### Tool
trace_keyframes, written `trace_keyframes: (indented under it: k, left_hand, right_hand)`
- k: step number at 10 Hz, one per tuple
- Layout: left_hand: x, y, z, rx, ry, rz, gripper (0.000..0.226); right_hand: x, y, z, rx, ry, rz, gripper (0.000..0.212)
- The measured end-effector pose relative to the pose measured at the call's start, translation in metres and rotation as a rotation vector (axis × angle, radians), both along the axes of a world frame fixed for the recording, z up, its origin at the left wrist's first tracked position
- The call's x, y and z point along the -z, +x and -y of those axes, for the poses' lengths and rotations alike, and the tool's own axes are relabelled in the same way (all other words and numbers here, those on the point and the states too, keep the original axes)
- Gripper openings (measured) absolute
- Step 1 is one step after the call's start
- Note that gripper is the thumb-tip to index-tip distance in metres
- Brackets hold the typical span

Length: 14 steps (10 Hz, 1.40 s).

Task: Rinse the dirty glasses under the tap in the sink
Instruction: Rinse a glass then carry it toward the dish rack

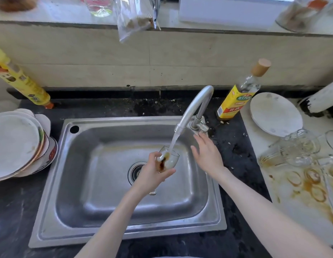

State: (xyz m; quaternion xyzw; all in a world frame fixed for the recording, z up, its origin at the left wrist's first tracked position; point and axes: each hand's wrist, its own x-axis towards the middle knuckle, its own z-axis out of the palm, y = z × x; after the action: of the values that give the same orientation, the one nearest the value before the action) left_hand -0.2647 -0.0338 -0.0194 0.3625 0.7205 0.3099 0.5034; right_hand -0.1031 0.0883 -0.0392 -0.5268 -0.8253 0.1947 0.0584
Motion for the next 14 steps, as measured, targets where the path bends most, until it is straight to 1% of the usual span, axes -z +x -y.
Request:
trace_keyframes:
  k: [1, 2, 3, 4, 5, 6, 7, 8, 9, 10, 11, 12, 13, 14]
  left_hand:
    - [0.001, 0.000, 0.001, -0.025, -0.017, 0.039, 0.054]
    - [0.003, -0.003, 0.003, -0.193, -0.076, 0.260, 0.050]
    - [0.005, -0.008, 0.004, -0.353, -0.206, 0.596, 0.046]
    - [0.010, -0.006, 0.001, -0.546, -0.367, 0.857, 0.037]
    - [0.019, -0.002, -0.005, -0.608, -0.489, 0.937, 0.041]
    - [0.018, 0.006, -0.013, -0.550, -0.575, 0.877, 0.037]
    - [0.017, 0.016, -0.023, -0.521, -0.583, 0.763, 0.042]
    - [0.019, 0.017, -0.029, -0.438, -0.481, 0.765, 0.048]
    - [0.021, 0.007, -0.032, -0.304, -0.234, 0.912, 0.055]
    - [0.017, -0.004, -0.036, -0.257, 0.023, 1.224, 0.047]
    - [0.019, -0.001, -0.048, -0.323, -0.019, 1.095, 0.030]
    - [0.038, 0.009, -0.056, -0.506, -0.139, 0.766, 0.023]
    - [0.047, 0.011, -0.052, -0.567, -0.119, 0.558, 0.023]
    - [0.028, -0.001, -0.049, -0.329, 0.007, 0.992, 0.033]
  right_hand:
    - [-0.005, -0.002, 0.001, 0.019, -0.043, -0.021, 0.049]
    - [-0.009, -0.004, 0.015, 0.050, -0.030, -0.086, 0.047]
    - [-0.011, -0.012, 0.040, 0.108, -0.199, -0.179, 0.040]
    - [-0.014, -0.024, 0.060, 0.338, -0.714, -0.303, 0.032]
    - [-0.026, -0.032, 0.071, 0.488, -1.124, -0.451, 0.027]
    - [-0.030, -0.036, 0.072, 0.358, -1.077, -0.310, 0.029]
    - [-0.033, -0.039, 0.070, 0.277, -1.055, -0.305, 0.024]
    - [-0.033, -0.039, 0.072, 0.397, -1.051, -0.456, 0.014]
    - [-0.032, -0.032, 0.068, 0.566, -1.305, -0.763, 0.023]
    - [-0.042, -0.027, 0.065, 0.675, -1.712, -1.127, 0.018]
    - [-0.042, -0.033, 0.061, 0.620, -1.526, -0.981, 0.018]
    - [-0.031, -0.039, 0.063, 0.071, -0.589, -0.005, 0.029]
    - [-0.024, -0.040, 0.066, 0.044, -0.537, -0.048, 0.029]
    - [-0.032, -0.038, 0.058, 0.517, -1.482, -0.863, 0.023]
